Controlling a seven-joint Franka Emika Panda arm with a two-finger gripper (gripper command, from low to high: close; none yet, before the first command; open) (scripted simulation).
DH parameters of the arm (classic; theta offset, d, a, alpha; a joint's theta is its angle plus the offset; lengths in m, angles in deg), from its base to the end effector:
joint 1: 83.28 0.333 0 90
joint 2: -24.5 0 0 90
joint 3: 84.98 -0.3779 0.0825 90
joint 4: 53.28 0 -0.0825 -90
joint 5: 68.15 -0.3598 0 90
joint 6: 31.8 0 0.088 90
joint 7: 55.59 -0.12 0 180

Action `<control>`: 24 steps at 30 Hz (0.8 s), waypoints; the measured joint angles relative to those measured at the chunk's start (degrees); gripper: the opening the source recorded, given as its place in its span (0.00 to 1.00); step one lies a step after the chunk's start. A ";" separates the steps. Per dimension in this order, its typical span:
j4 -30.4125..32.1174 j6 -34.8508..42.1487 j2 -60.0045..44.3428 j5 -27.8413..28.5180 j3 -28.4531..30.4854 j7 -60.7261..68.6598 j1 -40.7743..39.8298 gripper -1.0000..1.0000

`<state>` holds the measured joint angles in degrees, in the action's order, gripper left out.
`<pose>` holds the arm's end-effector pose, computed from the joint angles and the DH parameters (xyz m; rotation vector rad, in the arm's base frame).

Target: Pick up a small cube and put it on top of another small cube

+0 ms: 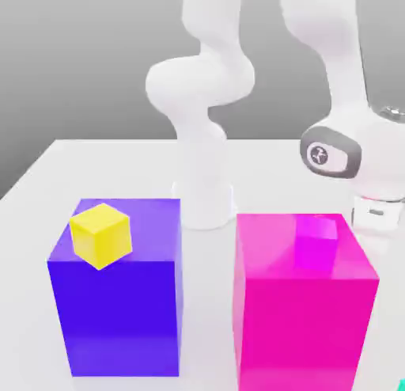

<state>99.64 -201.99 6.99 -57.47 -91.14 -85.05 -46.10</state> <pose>0.2958 0.2988 0.2081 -3.0715 -0.6563 0.0001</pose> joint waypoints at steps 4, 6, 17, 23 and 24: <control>0.00 0.03 0.00 0.09 -0.01 -0.09 -0.02 0.00; -0.17 -0.67 -0.86 0.59 0.49 -0.47 0.38 0.00; -4.37 15.35 9.71 -15.12 -5.69 4.54 -4.06 0.00; -13.15 29.56 15.09 -15.96 -2.58 10.13 -10.50 0.00; -14.49 32.04 16.32 -15.70 -2.24 11.38 -11.85 0.00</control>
<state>85.15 -169.95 23.31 -73.17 -93.38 -73.67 -57.95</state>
